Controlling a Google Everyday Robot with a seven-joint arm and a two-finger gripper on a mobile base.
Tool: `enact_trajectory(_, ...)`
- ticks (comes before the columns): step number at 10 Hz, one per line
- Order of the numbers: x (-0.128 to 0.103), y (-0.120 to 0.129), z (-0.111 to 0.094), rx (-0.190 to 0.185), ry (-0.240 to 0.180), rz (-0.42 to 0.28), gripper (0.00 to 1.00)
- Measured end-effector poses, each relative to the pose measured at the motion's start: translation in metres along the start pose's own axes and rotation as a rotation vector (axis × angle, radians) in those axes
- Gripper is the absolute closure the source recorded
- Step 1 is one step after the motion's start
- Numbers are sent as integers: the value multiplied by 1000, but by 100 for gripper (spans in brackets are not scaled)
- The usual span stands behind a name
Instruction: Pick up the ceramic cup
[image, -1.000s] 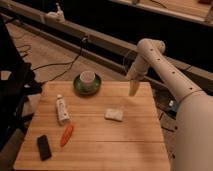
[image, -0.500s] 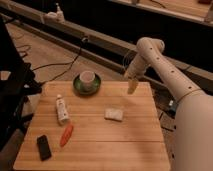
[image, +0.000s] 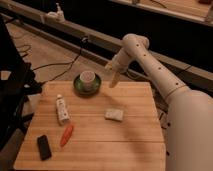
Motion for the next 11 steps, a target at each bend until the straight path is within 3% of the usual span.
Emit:
enact_trajectory(1, -30, -5, 6, 22, -54, -32, 20)
enact_trajectory(5, -37, -7, 6, 30, -71, -37, 20)
enact_trajectory(7, -39, -6, 22, 2, -68, -57, 20)
enact_trajectory(11, -50, -11, 76, -85, -57, -100, 20)
